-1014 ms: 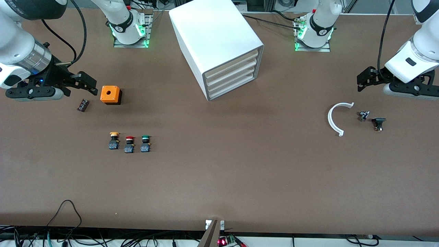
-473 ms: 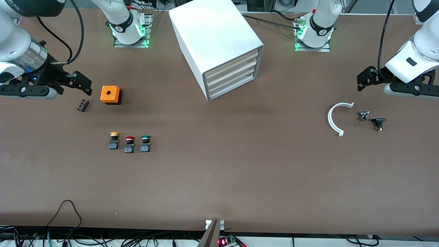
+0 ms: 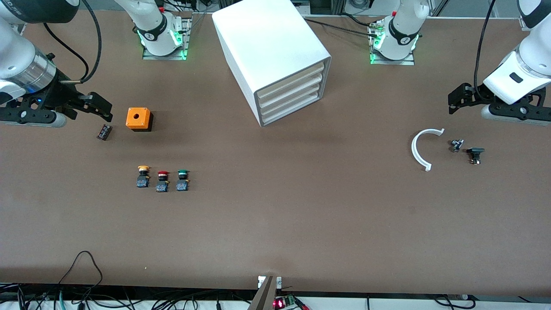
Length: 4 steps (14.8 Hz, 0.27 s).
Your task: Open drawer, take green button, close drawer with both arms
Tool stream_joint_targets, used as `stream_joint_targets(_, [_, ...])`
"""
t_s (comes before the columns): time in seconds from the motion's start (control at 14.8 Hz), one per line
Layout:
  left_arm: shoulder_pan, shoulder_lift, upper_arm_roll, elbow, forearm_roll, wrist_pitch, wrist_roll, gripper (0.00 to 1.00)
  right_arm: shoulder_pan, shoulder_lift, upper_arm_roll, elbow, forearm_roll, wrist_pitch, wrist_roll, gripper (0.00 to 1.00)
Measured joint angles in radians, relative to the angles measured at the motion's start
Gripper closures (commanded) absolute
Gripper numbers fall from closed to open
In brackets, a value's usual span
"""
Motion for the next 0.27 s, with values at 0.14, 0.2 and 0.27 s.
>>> stream_joint_targets(0.14, [0.000,0.000,0.000,0.000,0.000,-0.002,0.000,0.00,0.000,0.000,0.001,0.000,0.000,-0.001,-0.001,0.01])
stream_joint_targets(0.2, [0.000,0.000,0.000,0.000,0.000,-0.003,0.000,0.00,0.000,0.000,0.002,0.001,0.000,-0.002,-0.001,0.01])
stream_joint_targets(0.27, [0.000,0.000,0.000,0.000,0.000,-0.003,0.000,0.00,0.000,0.000,0.002,0.001,0.000,-0.003,-0.001,0.01])
